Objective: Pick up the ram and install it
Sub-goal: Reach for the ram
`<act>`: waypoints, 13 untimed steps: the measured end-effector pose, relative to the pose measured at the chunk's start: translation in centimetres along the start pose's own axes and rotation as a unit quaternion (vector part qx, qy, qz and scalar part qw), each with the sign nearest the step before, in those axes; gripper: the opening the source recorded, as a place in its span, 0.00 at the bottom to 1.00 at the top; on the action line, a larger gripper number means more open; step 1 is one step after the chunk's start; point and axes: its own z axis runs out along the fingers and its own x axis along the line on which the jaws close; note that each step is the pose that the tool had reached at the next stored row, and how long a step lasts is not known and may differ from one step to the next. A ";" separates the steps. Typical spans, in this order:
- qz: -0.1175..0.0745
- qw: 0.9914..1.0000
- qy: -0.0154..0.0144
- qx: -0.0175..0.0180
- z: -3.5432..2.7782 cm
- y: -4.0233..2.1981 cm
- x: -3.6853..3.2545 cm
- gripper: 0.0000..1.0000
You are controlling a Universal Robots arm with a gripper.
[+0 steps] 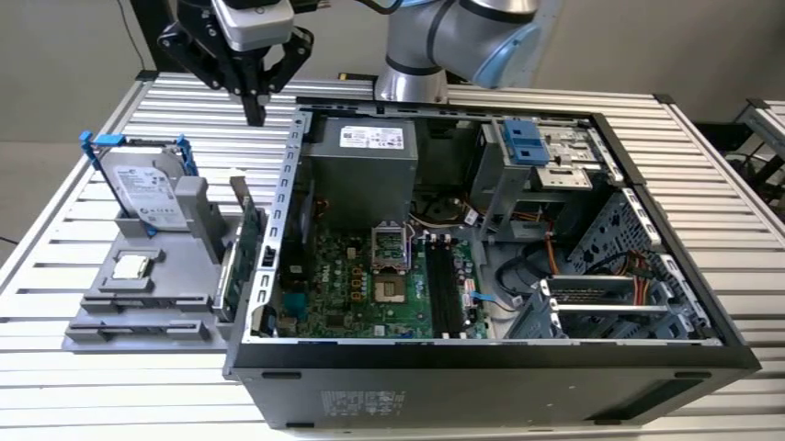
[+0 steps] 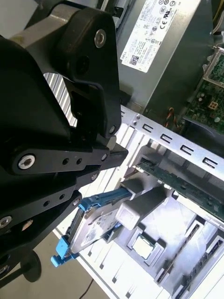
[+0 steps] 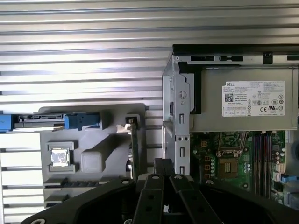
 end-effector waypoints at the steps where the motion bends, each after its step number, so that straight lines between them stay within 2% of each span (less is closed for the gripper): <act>1: 0.000 1.000 0.000 0.000 0.00 -0.01 0.18 0.00; 13: 0.000 1.000 0.000 0.000 -0.04 -0.10 2.34 0.00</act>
